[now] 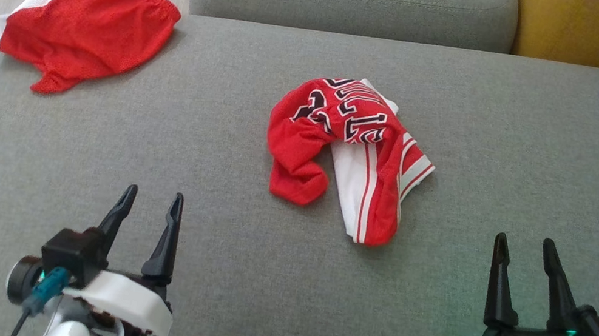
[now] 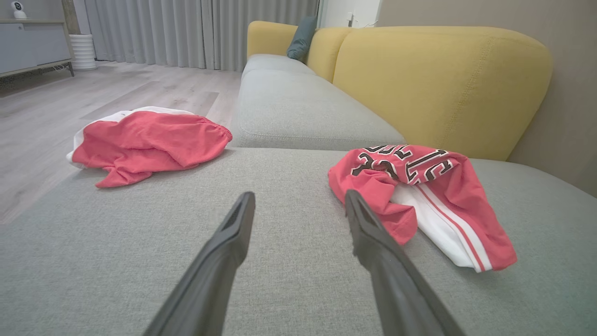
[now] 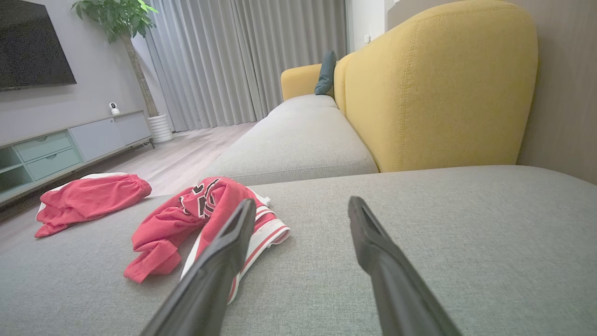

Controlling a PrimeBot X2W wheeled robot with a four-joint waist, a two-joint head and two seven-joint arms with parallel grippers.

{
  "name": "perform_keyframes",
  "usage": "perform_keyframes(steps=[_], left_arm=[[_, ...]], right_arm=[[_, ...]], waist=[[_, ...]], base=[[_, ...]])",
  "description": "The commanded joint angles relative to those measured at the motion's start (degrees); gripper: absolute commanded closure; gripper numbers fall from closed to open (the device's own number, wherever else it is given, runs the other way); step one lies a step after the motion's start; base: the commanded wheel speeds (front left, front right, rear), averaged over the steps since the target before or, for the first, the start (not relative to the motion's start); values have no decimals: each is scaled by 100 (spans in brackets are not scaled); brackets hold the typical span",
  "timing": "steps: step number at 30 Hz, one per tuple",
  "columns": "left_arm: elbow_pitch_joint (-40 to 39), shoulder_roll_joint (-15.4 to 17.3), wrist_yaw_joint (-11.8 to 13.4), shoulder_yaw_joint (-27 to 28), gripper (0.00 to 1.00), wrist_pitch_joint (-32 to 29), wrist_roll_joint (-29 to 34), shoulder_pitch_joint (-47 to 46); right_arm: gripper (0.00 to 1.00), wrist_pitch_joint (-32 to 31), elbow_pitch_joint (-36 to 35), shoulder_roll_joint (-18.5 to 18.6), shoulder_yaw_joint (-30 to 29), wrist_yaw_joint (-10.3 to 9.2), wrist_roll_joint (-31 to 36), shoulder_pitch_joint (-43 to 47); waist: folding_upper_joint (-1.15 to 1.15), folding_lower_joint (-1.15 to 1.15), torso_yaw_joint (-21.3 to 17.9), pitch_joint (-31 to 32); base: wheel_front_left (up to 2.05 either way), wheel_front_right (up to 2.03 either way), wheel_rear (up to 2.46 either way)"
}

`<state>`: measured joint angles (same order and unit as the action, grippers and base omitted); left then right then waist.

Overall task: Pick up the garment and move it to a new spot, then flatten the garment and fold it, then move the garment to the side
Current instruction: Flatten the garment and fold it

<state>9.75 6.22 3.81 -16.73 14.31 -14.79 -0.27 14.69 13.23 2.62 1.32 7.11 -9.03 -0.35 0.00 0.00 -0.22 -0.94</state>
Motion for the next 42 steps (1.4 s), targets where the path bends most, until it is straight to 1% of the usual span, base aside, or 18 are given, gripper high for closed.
perform_keyframes(steps=[1,25,30,37,42], left_arm=[[-140,-25,-30,247,0,69,48,-167],[-45,-177,-214,427,0,69,308,-151],[-24,-201,-254,435,0,69,341,-166],[-24,-249,-302,353,0,69,397,-309],[-36,-286,-318,265,0,69,403,-447]], right_arm=[[0,30,-160,26,150,37,-17,-130],[0,30,-118,26,165,37,84,-179],[0,30,-39,26,305,37,69,-233],[0,21,468,26,1029,37,39,-602],[0,-9,1119,26,1203,37,91,-1136]], waist=[[0,0,3,-3],[0,0,96,-89],[0,0,130,-167],[0,0,356,-482],[0,0,647,-796]], base=[[0,0,0],[0,0,0],[0,0,0],[0,0,0],[0,0,0]])
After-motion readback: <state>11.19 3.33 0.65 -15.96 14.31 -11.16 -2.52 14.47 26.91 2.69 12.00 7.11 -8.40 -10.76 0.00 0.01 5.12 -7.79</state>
